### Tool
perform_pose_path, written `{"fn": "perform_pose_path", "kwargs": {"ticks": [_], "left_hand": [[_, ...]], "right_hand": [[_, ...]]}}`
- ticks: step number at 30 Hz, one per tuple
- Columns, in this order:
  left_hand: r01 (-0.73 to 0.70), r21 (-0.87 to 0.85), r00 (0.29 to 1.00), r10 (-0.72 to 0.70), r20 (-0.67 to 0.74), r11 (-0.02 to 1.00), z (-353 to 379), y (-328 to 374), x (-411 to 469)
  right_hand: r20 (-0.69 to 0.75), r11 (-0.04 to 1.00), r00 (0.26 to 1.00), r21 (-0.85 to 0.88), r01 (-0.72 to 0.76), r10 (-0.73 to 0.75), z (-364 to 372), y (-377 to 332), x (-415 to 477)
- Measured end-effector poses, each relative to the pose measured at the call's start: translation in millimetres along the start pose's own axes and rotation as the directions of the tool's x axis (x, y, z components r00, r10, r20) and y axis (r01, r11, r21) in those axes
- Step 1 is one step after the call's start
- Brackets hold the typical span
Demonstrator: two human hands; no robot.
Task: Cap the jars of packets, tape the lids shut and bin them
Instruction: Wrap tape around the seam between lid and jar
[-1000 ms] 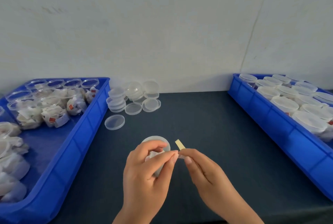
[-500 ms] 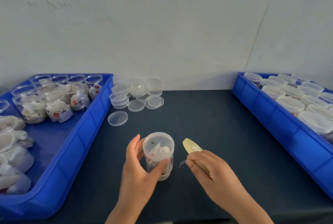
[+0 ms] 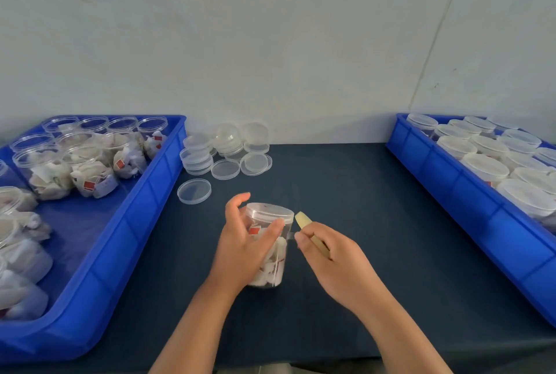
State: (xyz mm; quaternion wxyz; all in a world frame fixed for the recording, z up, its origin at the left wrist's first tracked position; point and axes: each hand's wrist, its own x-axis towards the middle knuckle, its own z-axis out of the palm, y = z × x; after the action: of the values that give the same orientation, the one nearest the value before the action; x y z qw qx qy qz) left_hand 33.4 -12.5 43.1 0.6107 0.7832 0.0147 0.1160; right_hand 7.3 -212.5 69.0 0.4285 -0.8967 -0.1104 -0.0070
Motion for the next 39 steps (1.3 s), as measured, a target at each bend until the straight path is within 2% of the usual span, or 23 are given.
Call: {"fn": "perform_pose_path", "kwargs": {"ticks": [7, 13, 22, 31, 36, 39], "left_hand": [[-0.032, -0.006, 0.998, 0.032, 0.062, 0.999, -7, -4, -27], [-0.069, 0.012, 0.994, 0.068, 0.091, 0.998, -6, 4, -32], [-0.119, 0.095, 0.992, 0.116, 0.040, 0.988, -3, 4, -31], [-0.101, 0.133, 0.995, 0.103, -0.008, 0.986, -4, 6, -32], [-0.057, 0.000, 0.998, 0.057, 0.025, 0.998, -7, 9, -33], [-0.008, -0.088, 0.998, 0.013, 0.054, 0.996, -16, 11, -35]], "right_hand": [[0.087, 0.991, 0.993, 0.106, -0.085, 0.076, -5, 2, -4], [0.066, 0.993, 0.996, 0.091, -0.071, 0.065, -1, -1, -3], [0.073, 0.996, 0.996, 0.069, -0.056, 0.051, -1, -5, -2], [0.056, 0.997, 0.996, 0.028, -0.072, 0.070, 1, -6, 0], [0.079, 0.997, 0.997, -0.071, -0.012, 0.018, 0, -6, 0], [0.163, 0.998, 0.986, -0.056, 0.030, -0.020, -8, -8, -2]]}}
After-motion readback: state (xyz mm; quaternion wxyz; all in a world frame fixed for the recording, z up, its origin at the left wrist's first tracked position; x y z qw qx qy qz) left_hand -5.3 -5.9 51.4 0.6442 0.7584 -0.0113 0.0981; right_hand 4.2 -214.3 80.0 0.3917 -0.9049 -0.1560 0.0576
